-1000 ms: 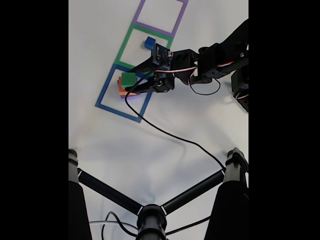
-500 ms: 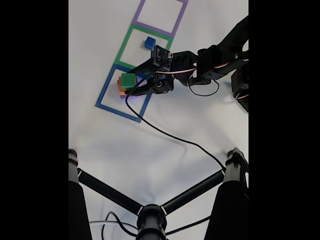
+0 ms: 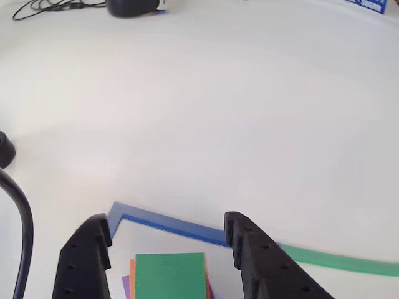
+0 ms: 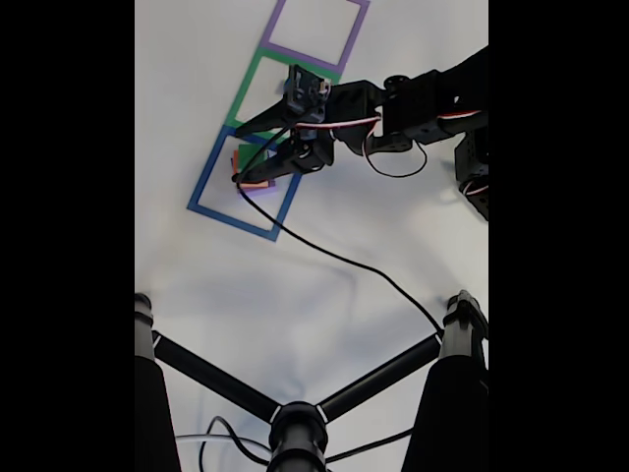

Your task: Tower of hanoi

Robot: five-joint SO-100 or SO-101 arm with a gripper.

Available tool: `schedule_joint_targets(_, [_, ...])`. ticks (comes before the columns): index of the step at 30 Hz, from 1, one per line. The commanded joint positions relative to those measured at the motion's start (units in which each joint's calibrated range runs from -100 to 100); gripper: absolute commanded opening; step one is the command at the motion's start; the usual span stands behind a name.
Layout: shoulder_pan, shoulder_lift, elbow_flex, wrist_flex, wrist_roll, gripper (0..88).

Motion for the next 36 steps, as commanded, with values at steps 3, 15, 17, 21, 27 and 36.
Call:
schedule_joint_targets(3, [3.96,-16.34,-8.71,26.64,0.2,9.0])
schedule_joint_targets(15, [13.65,-28.04,-33.61,75.93,0.01,0.1])
schedule_joint_targets(17, [15.7,-28.68,-37.33,82.32,0.2,0.1])
schedule_joint_targets(21, [18.75,-30.52,-39.33,89.36,0.2,1.1])
schedule_joint_targets(27, [21.73,-36.21,-26.52,83.94,0.2,7.0])
schedule_joint_targets(36, [25.31,-42.86,9.37,46.47,0.2,25.5])
